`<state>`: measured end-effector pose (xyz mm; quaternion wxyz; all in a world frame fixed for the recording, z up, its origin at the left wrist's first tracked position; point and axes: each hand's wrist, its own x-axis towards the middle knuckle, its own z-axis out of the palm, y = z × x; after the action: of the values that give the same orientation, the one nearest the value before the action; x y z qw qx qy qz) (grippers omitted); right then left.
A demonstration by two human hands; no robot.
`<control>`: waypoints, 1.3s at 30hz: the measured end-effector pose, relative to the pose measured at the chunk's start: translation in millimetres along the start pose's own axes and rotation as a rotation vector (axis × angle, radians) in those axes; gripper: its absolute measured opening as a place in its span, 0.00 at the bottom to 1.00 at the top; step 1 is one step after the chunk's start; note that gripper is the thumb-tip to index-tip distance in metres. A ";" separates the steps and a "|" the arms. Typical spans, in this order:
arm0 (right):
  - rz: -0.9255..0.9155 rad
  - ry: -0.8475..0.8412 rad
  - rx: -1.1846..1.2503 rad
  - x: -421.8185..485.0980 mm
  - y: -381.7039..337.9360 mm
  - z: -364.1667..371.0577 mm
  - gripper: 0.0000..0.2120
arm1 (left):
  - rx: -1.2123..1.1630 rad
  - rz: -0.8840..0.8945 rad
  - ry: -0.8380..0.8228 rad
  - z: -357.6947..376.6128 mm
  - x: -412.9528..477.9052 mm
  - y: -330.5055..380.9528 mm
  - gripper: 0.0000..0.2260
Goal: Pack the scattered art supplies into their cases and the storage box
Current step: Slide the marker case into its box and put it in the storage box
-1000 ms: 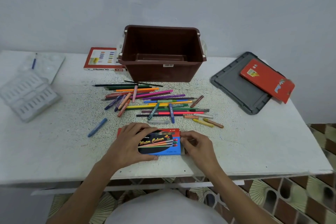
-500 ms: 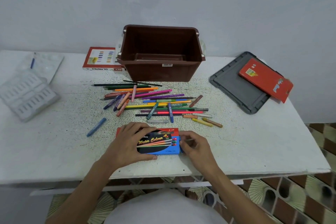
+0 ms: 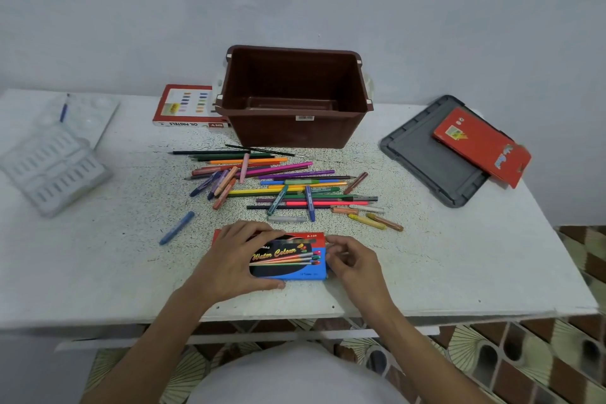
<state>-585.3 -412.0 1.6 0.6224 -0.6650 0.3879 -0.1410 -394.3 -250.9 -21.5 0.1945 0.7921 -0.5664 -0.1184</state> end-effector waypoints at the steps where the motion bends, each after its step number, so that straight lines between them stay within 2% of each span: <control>1: 0.012 -0.004 0.009 0.3 -0.6 0.3 0.12 | 0.004 0.003 -0.002 -0.1 -0.1 0.1 0.40; 10: 0.094 0.013 0.088 0.4 -12.1 0.0 0.11 | 0.011 0.016 -0.002 -0.4 -1.0 1.1 0.39; 15: 0.053 0.039 -0.017 1.2 -9.7 5.1 0.10 | 0.011 0.017 0.005 -0.5 -0.9 1.6 0.39; 19: 0.157 0.012 0.127 2.7 -15.9 6.4 0.07 | 0.015 0.020 0.012 -0.8 -0.9 2.8 0.39; 23: 0.141 0.029 0.110 8.3 -16.9 10.5 0.05 | -0.007 0.023 0.033 -1.2 -2.2 2.5 0.38; 25: 0.057 0.079 -0.016 8.6 -11.9 12.8 0.06 | -0.010 0.023 0.031 -1.6 -2.8 2.5 0.38; 29: -0.317 0.170 -0.252 -3.4 -1.2 11.9 0.08 | -0.059 0.007 0.045 -3.2 -2.8 3.1 0.38; 33: -0.564 0.082 -0.315 -0.6 14.0 0.7 0.16 | -0.133 -0.003 0.078 -5.8 -4.1 2.3 0.38; 35: -0.672 0.024 -0.438 6.5 20.0 -12.8 0.18 | -0.134 0.005 0.078 -6.6 -4.5 2.3 0.37; 37: -0.731 -0.017 -0.598 12.9 20.8 -24.3 0.20 | -0.115 0.015 0.075 -6.7 -4.4 2.4 0.37; 39: -0.740 -0.042 -0.655 15.0 20.3 -26.5 0.19 | -0.094 0.026 0.073 -6.4 -3.9 2.9 0.37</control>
<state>-600.1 -439.8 -16.9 0.2964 -0.9216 0.1370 -0.2097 -395.5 -246.9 -14.6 0.2534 0.7786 -0.5629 -0.1133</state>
